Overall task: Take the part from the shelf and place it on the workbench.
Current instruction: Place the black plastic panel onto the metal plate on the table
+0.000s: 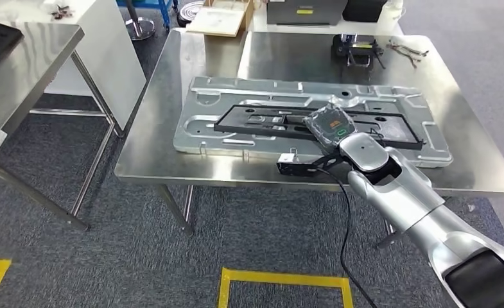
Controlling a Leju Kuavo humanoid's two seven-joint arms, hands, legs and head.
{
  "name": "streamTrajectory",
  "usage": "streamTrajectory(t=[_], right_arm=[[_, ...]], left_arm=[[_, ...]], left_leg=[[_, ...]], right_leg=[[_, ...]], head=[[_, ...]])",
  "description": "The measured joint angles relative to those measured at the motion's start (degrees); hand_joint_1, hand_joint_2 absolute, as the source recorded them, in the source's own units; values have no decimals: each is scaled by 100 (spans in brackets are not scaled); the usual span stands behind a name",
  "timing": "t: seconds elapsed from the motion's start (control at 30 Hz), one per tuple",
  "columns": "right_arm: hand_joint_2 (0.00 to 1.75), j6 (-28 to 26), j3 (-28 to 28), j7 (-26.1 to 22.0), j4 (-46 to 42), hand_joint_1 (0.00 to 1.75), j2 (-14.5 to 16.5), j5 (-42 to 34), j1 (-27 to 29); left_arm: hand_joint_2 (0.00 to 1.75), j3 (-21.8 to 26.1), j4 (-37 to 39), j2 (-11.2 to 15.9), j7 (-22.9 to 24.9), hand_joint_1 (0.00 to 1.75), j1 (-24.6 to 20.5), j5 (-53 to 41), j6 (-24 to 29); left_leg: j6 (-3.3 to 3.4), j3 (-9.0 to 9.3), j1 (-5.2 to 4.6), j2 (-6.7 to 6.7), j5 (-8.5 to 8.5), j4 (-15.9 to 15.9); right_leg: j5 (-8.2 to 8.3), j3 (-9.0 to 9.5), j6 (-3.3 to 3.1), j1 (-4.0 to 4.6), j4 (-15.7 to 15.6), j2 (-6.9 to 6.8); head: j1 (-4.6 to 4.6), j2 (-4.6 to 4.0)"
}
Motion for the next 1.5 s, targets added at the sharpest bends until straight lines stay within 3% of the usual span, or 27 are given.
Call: streamTrajectory(t=[0.07,0.1,0.2,0.23,0.27,0.3,0.37,0.43,0.53,0.6,0.73,0.77,0.8,0.87,0.93,1.0,1.1,1.17,1.23,1.27,1.3,1.4,1.43,1.5], right_arm=[[175,-4,-25,-1,-5,175,1,5,22],[175,-6,-37,1,-8,175,1,6,18],[175,-9,-62,4,-9,175,-1,8,31],[175,-10,-63,4,-8,175,-2,8,57],[175,-9,-64,4,-7,175,-2,8,86],[175,-9,-66,4,-7,175,-2,8,108],[175,-10,-75,4,-7,175,-3,9,123],[175,-14,-86,4,-6,175,-8,12,120],[175,-17,-103,3,-4,175,-13,18,152],[175,-16,-120,4,-10,175,-15,20,152],[175,-19,-135,2,-15,175,-19,21,162],[175,-19,-135,-1,-15,175,-19,21,187],[175,-19,-135,-2,-15,175,-19,21,208],[175,-19,-137,-3,-16,175,-20,21,227],[175,-20,-140,1,-16,175,-23,21,221],[175,-20,-145,2,-16,175,-26,21,229],[175,-23,-174,-4,-42,175,-33,21,239],[175,-25,-201,-2,-57,175,-48,21,229],[175,-25,-212,-1,-60,175,-63,21,246],[175,-24,-212,-2,-59,175,-69,21,266],[175,-23,-212,-2,-57,175,-75,21,284],[175,-25,-215,-2,-57,175,-87,21,292],[175,-26,-216,-2,-57,175,-92,21,291],[175,-26,-217,-3,-57,175,-97,18,307]], left_arm=[[175,0,0,0,-1,0,10,-2,3],[175,0,0,-1,-2,0,3,-2,3],[175,0,0,-2,-3,0,-17,-4,3],[175,0,0,-2,-2,0,-12,-5,3],[175,0,0,-2,-2,0,-3,-8,3],[175,0,0,-2,-1,0,5,-13,3],[175,0,0,-5,-1,0,12,-21,3],[175,0,0,-9,0,0,0,-21,4],[175,0,0,-7,3,0,-11,-20,10],[175,0,0,-3,2,0,-12,-20,11],[175,0,0,-1,1,0,-10,-20,9],[175,0,0,0,2,0,-4,-20,9],[175,0,0,0,2,0,2,-20,9],[175,0,0,1,2,0,7,-21,10],[175,0,0,10,3,0,3,-24,11],[175,0,0,17,3,0,-1,-27,11],[175,0,0,11,0,0,0,-33,11],[175,1,0,4,-14,0,-19,-24,4],[175,1,0,2,-29,0,-30,-6,-4],[175,2,0,2,-32,0,-26,-1,-4],[175,2,0,2,-33,0,-18,2,-4],[175,2,0,0,-33,0,-11,2,-9],[175,2,0,0,-32,0,-16,2,-14],[175,3,0,1,-31,0,-22,8,-33]], left_leg=[[74,97,19,0,0,-57],[103,150,27,-1,-10,-84],[153,223,31,-10,-78,-100],[153,250,30,-14,-113,-96],[148,288,29,-18,-153,-90],[137,341,29,-20,-199,-84],[105,465,28,-22,-296,-77],[51,518,18,-23,-372,-71],[-50,550,3,-18,-460,-25],[-113,472,10,-8,-560,224],[-191,-330,40,3,-984,1526],[-187,-459,40,3,-971,1625],[-173,-492,39,3,-835,1516],[-94,-326,18,3,-262,796],[-7,-143,-24,0,63,187],[45,-88,-60,-8,46,46],[103,29,-22,0,98,-94],[137,106,7,5,92,-163],[155,142,14,0,43,-158],[150,159,17,-4,11,-145],[138,178,21,-8,-28,-124],[61,215,31,-15,-175,0],[28,210,25,-19,-219,46],[-9,197,4,-25,-269,90]], right_leg=[[-56,-11,48,-8,146,-4],[-145,-108,64,-16,336,-6],[-532,-769,137,-32,1341,-8],[-556,-963,163,-37,1557,-8],[-468,-1067,175,-39,1588,-9],[-251,-1061,169,-41,1403,-10],[302,-846,122,-35,685,-11],[514,-686,58,0,142,-17],[449,-601,-57,10,22,-11],[397,-499,-131,-12,-4,-7],[270,-344,-207,-5,-11,2],[229,-295,-209,2,-10,8],[185,-234,-207,11,-10,15],[86,-102,-196,27,-12,21],[3,-28,-156,41,-2,24],[-51,-17,-88,38,1,29],[-168,-20,0,42,80,24],[-420,-272,47,18,583,14],[-647,-738,101,-22,1305,12],[-627,-906,127,-45,1489,12],[-503,-994,152,-68,1497,10],[188,-738,191,-110,590,1],[299,-645,175,-106,338,3],[297,-585,127,-86,183,12]], head=[[0,0],[1,0],[1,0],[0,0],[0,0],[0,0],[0,0],[1,0],[-2,0],[-1,0],[-2,0],[-2,0],[-2,0],[-2,0],[-1,0],[-1,0],[-1,0],[0,0],[0,0],[0,0],[0,0],[1,0],[-1,0],[-2,0]])
